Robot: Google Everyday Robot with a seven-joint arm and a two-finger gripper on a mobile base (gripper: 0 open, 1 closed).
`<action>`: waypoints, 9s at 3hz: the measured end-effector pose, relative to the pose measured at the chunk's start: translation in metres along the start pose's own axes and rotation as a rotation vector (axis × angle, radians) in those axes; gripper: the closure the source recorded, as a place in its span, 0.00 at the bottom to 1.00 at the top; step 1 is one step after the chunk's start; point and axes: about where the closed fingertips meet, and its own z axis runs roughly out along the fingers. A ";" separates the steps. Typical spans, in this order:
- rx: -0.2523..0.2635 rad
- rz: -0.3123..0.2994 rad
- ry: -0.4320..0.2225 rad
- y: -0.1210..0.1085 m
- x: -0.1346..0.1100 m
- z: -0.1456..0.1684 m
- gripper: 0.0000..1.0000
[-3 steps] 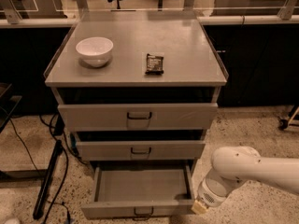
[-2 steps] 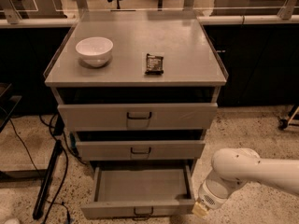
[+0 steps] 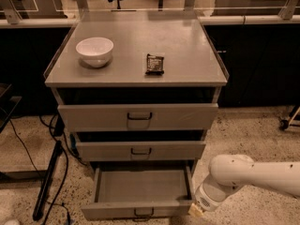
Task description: Close bottom drawer
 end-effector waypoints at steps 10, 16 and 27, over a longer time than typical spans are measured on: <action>-0.104 0.327 -0.038 -0.104 -0.021 0.241 1.00; -0.002 0.492 -0.210 -0.170 -0.060 0.242 1.00; 0.200 0.630 -0.458 -0.289 -0.129 0.204 1.00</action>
Offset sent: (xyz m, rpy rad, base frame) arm 0.0161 0.0058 -0.0347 0.0287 0.0053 -0.0680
